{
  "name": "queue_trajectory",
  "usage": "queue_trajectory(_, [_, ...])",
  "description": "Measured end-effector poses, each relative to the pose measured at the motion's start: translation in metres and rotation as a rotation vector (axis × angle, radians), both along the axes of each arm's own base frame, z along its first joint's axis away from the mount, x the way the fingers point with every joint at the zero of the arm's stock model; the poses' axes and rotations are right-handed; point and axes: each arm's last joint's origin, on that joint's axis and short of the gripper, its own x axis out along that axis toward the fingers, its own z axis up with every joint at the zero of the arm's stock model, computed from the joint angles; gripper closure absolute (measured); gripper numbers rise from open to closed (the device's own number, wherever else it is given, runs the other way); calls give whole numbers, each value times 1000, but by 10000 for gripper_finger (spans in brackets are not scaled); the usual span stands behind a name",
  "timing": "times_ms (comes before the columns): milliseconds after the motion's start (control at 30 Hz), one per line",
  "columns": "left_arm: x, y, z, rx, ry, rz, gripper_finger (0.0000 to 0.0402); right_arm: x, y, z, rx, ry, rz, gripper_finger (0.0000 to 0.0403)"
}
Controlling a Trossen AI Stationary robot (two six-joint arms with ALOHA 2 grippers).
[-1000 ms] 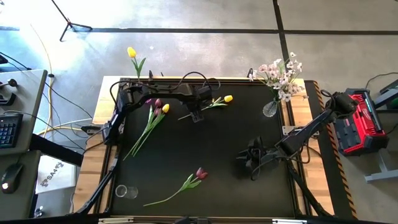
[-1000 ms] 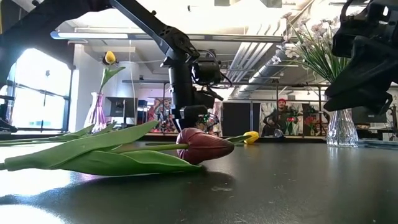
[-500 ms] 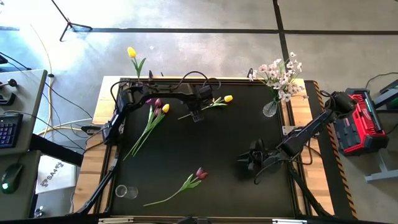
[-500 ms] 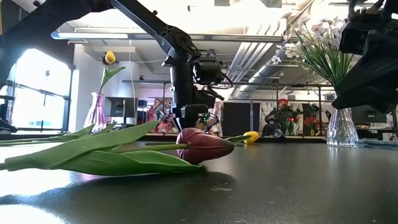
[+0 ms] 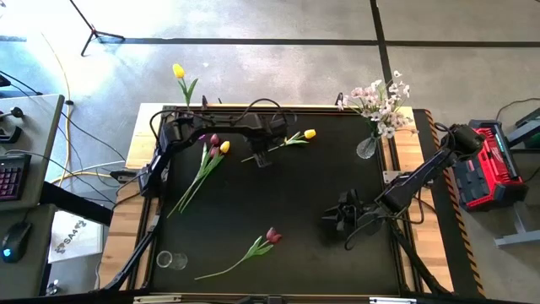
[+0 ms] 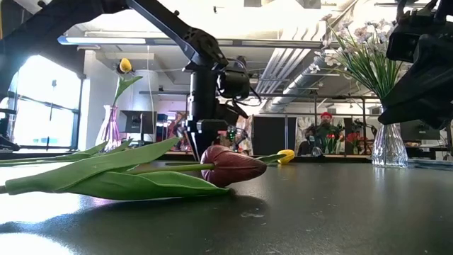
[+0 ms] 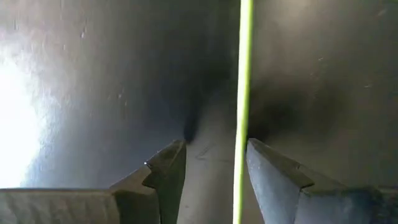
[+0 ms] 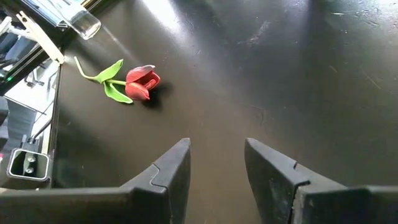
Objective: Sort flowers into vase by color
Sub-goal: Put the right yellow flower into the purple vase
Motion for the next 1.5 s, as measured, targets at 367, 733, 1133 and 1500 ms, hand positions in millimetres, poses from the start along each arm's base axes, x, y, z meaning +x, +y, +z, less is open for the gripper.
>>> queue_trajectory(367, [-17,-13,-31,-46,11,33,269,-4,5,0,3,-1,25,263])
queue_trajectory(733, [-10,-31,-29,-8,9,-22,358,-4,5,0,-5,2,28,263])
queue_trajectory(1133, [-14,-63,-10,-37,3,-60,400,-4,4,-1,-10,7,28,263])
queue_trajectory(1500, [-22,-114,-8,-94,54,-114,401,-4,4,-1,-9,7,26,263])
